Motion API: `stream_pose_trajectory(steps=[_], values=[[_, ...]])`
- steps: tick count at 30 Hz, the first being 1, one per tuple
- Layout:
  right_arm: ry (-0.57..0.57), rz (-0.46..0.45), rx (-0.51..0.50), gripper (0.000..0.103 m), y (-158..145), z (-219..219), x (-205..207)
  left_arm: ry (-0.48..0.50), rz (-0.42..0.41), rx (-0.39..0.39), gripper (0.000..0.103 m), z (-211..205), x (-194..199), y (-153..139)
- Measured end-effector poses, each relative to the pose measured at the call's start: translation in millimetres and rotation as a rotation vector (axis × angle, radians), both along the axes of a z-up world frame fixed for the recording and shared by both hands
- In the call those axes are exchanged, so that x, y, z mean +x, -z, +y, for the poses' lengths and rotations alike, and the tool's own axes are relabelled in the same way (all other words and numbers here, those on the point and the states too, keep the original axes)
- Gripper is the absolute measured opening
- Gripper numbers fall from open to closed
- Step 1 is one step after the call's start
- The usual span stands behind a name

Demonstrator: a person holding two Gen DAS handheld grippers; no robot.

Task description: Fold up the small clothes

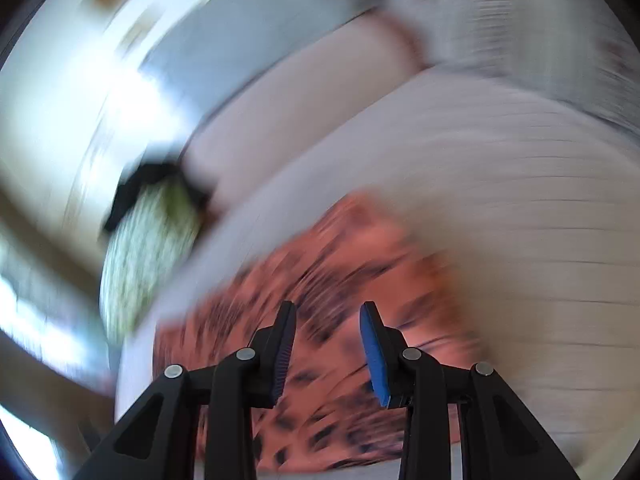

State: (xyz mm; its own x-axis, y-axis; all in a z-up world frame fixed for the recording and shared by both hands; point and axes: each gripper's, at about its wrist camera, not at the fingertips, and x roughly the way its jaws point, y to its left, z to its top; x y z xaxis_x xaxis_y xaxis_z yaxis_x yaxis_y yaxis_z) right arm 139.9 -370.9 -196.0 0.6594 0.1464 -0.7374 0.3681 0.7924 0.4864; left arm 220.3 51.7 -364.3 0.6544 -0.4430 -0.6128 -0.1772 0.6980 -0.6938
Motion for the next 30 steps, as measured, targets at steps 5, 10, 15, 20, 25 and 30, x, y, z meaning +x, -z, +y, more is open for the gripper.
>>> stream_pose_trajectory(steps=[5,10,15,20,25,30], values=[[-0.216,0.047,0.063,0.036,23.8,63.3,39.0,0.041,-0.051,0.097,0.029,-10.6,4.4,-5.4],[-0.248,0.202,0.115,0.036,73.7,85.3,60.3,0.075,-0.086,0.14,0.026,-15.5,7.7,-9.5],[-0.213,0.231,0.221,0.024,85.4,74.3,60.4,0.11,-0.166,0.187,0.025,-29.0,7.3,-26.1],[-0.195,0.218,0.311,0.023,86.2,59.9,53.5,0.197,-0.29,0.256,0.023,-53.7,-0.1,-47.1],[-0.177,0.158,0.38,0.028,69.4,31.6,47.5,0.32,-0.39,0.305,0.023,-86.8,-11.6,-64.6],[-0.12,0.064,0.455,0.03,52.7,-0.1,42.8,0.488,-0.482,0.431,0.023,-153.2,-29.8,-71.3]])
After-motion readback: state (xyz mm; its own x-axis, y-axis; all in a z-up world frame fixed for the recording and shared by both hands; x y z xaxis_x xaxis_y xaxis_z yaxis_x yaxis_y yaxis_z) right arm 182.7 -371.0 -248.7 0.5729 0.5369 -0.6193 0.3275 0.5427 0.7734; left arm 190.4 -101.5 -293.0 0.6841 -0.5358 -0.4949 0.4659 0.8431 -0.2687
